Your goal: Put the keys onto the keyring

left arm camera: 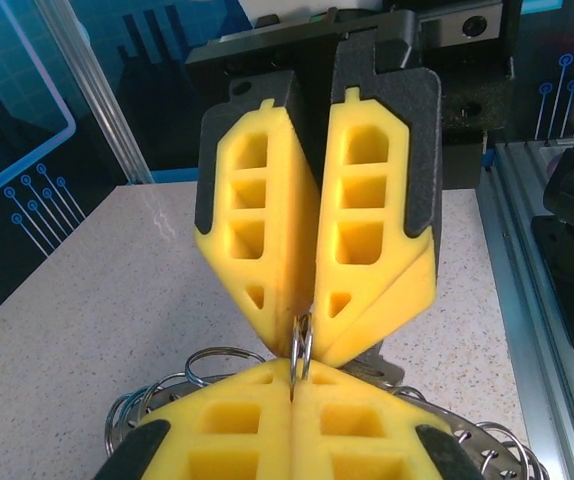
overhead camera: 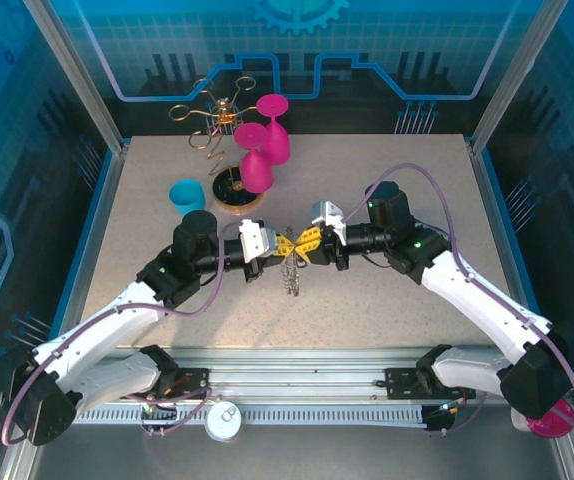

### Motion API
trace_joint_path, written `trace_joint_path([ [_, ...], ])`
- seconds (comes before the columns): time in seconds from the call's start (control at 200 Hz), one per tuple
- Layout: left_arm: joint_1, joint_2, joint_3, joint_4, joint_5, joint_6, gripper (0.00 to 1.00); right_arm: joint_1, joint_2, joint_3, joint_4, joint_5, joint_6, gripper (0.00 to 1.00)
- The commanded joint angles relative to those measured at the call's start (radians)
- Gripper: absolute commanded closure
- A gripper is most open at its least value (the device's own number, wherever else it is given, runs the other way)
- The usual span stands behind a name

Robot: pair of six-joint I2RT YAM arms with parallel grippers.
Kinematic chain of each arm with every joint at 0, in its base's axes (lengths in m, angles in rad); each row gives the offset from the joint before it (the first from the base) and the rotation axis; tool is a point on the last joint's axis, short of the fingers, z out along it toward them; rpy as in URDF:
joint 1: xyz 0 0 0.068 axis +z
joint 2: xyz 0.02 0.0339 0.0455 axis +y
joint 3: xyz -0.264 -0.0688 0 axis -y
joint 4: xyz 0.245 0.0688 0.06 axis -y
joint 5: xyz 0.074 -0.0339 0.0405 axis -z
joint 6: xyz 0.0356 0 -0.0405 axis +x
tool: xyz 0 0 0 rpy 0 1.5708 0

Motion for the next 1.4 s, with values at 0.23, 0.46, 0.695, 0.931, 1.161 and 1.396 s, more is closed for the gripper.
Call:
trace_joint_path([
  [0.23,0.003,0.022,0.007,0.072,0.024,-0.06,0.97,0.018,0.021,0.078,-0.047,0.002,-0.07,1.0],
  [0.46,0.011,0.03,0.064,-0.087,-0.032,0.007,0.84,0.077,0.097,0.278,-0.462,0.167,-0.364,1.0],
  [0.695,0.011,0.058,0.119,-0.183,-0.02,0.061,0.91,0.159,0.21,0.471,-0.698,0.289,-0.513,1.0],
  [0.931,0.011,0.054,0.121,-0.175,-0.003,0.065,1.0,0.179,0.224,0.509,-0.688,0.268,-0.493,1.0],
  [1.161,0.022,0.002,0.038,-0.012,0.052,-0.006,1.0,0.051,0.066,0.239,-0.305,0.088,-0.24,0.82],
  [1.396,0.051,-0.004,0.012,0.056,0.129,-0.084,1.0,0.011,-0.002,0.076,-0.093,0.012,-0.137,0.72],
])
